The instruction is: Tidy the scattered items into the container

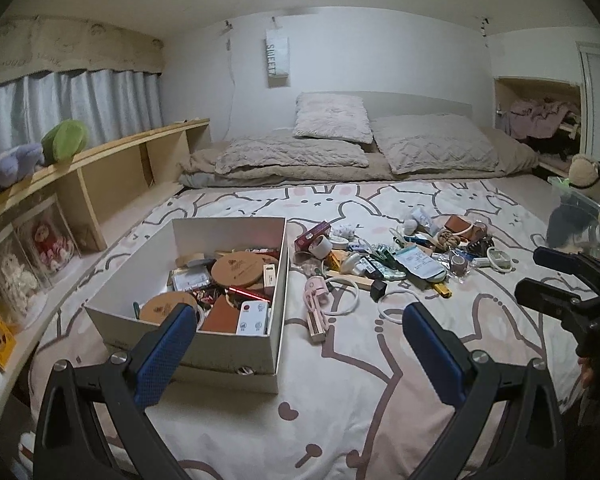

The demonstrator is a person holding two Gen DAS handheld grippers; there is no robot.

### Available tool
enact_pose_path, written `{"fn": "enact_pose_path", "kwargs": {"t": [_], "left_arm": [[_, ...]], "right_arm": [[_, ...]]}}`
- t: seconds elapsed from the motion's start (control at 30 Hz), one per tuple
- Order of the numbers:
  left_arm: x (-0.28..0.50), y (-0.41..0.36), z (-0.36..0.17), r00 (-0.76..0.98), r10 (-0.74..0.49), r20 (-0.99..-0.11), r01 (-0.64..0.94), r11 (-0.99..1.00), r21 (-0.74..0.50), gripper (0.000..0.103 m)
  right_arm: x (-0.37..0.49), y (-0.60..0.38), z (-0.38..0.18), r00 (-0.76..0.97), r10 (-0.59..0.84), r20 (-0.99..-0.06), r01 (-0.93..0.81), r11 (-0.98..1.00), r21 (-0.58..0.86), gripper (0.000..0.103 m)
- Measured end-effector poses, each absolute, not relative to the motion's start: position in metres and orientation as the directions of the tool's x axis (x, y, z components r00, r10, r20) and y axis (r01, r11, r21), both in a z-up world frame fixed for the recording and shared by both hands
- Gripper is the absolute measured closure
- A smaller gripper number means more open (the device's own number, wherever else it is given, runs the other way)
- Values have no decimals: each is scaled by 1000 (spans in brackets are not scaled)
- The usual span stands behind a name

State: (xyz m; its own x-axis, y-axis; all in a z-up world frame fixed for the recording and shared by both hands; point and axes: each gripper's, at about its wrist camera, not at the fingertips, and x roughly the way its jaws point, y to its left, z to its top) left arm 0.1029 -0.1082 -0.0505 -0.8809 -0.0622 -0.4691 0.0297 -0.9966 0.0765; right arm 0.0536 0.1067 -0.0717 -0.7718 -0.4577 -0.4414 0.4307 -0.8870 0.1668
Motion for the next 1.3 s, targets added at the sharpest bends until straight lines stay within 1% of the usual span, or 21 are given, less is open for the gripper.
{"fn": "enact_pose_path", "kwargs": {"t": [0.3, 0.47, 0.83, 1.3], "left_arm": [[106, -111, -56, -875, -32, -482, 11, -999, 46, 0], [108, -111, -57, -873, -49, -485, 25, -998, 56, 0], [110, -109, -65, -861, -20, -507, 0, -999, 41, 0], [111, -108, -70, -859, -32, -512, 8, -999, 49, 0]], "right_arm": [[56, 109, -71, -781, -447, -436, 427, -892, 149, 0], [56, 108, -72, -780, -446, -438, 429, -892, 143, 0], [57, 104, -74, -778, -436, -452, 427, -895, 130, 0], [59, 101, -77, -773, -435, -462, 433, -894, 117, 0]]}}
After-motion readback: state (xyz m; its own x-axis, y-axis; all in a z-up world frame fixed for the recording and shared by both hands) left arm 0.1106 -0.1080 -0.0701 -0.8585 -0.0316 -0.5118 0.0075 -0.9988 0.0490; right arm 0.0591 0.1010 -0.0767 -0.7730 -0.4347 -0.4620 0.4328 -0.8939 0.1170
